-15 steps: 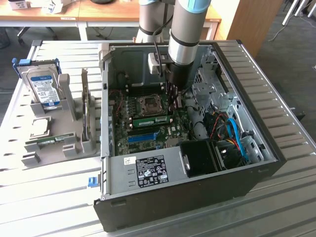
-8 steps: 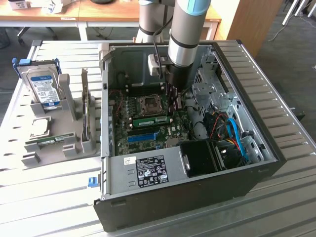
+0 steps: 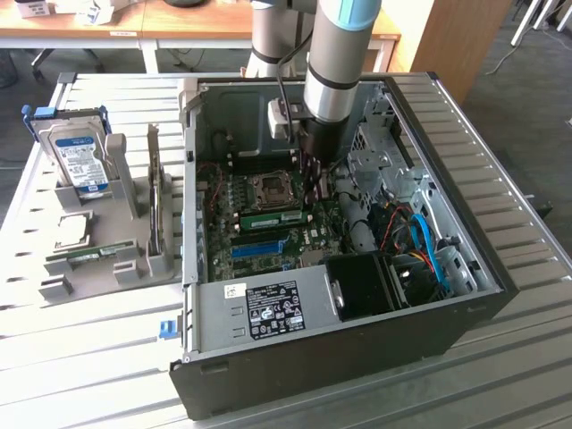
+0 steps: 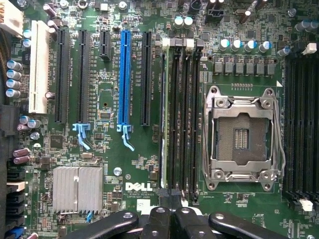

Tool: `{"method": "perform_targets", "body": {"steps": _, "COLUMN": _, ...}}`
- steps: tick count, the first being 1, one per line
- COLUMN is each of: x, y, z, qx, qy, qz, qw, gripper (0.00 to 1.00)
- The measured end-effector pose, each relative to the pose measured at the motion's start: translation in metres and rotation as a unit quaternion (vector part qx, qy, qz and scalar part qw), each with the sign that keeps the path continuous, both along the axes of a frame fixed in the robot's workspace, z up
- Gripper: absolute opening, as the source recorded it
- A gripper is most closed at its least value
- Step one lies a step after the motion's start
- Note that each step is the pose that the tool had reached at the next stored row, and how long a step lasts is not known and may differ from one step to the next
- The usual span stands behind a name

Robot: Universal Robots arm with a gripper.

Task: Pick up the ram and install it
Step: 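Press down the ram until it locks into place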

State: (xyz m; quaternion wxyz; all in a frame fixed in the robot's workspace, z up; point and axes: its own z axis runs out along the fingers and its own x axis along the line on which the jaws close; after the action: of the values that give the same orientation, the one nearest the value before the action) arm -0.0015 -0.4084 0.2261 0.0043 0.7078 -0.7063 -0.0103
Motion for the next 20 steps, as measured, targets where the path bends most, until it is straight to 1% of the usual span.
{"method": "perform_targets", "body": {"steps": 20, "x": 0.0000, "y": -0.0001, "z": -0.0028, "qx": 0.0003, "qy": 0.0001, "qz": 0.000, "qw": 1.0000, "gripper": 0.11}}
